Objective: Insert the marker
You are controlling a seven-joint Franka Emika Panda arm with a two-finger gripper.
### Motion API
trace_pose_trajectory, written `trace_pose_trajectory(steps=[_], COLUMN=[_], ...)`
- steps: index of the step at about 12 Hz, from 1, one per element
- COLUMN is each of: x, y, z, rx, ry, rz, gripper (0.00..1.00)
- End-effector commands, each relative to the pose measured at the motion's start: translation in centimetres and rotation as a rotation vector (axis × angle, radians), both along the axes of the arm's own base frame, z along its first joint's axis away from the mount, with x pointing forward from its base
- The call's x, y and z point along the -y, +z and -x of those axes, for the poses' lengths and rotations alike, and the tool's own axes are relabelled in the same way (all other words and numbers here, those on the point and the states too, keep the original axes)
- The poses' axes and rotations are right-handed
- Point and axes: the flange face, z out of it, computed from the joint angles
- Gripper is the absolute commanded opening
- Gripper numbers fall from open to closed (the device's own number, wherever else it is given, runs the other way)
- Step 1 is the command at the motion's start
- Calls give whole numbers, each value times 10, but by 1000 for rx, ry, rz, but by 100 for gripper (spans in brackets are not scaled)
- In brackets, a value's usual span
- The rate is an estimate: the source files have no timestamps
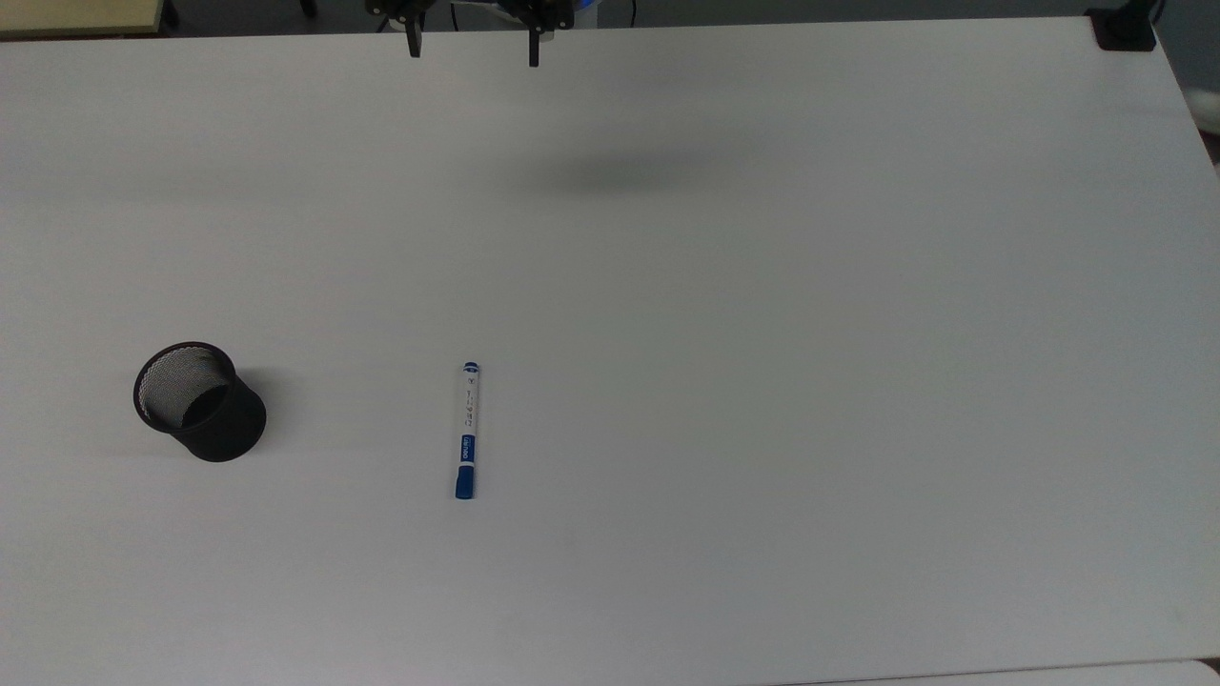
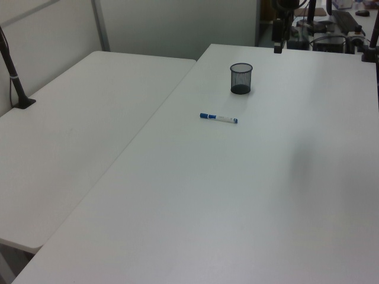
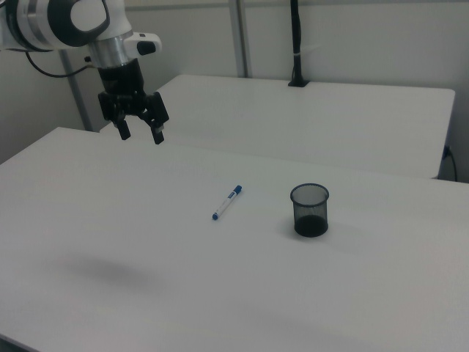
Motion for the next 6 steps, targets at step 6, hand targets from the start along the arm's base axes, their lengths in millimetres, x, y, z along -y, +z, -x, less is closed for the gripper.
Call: trace_pose_trajectory(steps=[6], x=[2], y=[-1], z=[1], rx=[2], ry=[26], rz=[-21], gripper=[100])
